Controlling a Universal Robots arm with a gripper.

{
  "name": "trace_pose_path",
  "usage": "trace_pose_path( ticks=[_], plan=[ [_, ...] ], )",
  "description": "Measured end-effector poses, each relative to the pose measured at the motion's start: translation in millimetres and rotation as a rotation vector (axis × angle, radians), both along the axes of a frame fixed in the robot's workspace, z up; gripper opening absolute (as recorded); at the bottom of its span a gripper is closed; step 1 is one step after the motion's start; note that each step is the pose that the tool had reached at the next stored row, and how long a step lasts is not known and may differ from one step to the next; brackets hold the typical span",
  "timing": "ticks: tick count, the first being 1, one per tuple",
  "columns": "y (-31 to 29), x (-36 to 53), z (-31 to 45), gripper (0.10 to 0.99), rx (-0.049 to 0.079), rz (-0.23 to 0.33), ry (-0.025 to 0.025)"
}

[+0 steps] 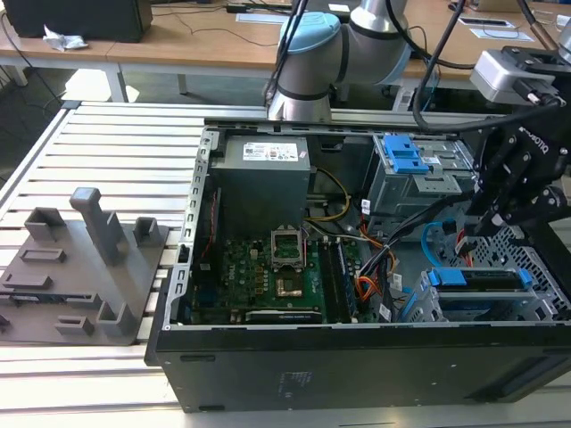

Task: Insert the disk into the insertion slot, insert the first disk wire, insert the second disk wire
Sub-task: 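Insert the first disk wire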

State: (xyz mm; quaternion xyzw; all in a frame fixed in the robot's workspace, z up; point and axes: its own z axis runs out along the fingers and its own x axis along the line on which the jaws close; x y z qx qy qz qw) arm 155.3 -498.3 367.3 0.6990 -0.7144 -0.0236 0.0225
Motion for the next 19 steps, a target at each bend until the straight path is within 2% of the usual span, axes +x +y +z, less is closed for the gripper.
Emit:
trace_pose_path(
  ticks=[5, 9, 11, 17, 19],
  plan=[
    [5.4, 2.3, -7.8, 0.361, 0.0, -0.016, 0.0],
    [5.7, 2.3, -12.8, 0.361, 0.0, -0.016, 0.0001],
    [5.7, 2.3, -13.4, 0.361, -0.009, -0.016, 0.0],
    [5.7, 2.3, -13.4, 0.361, -0.01, -0.016, 0.0],
    [5.7, 2.3, -13.4, 0.22, -0.01, -0.016, 0.0]
  ],
)
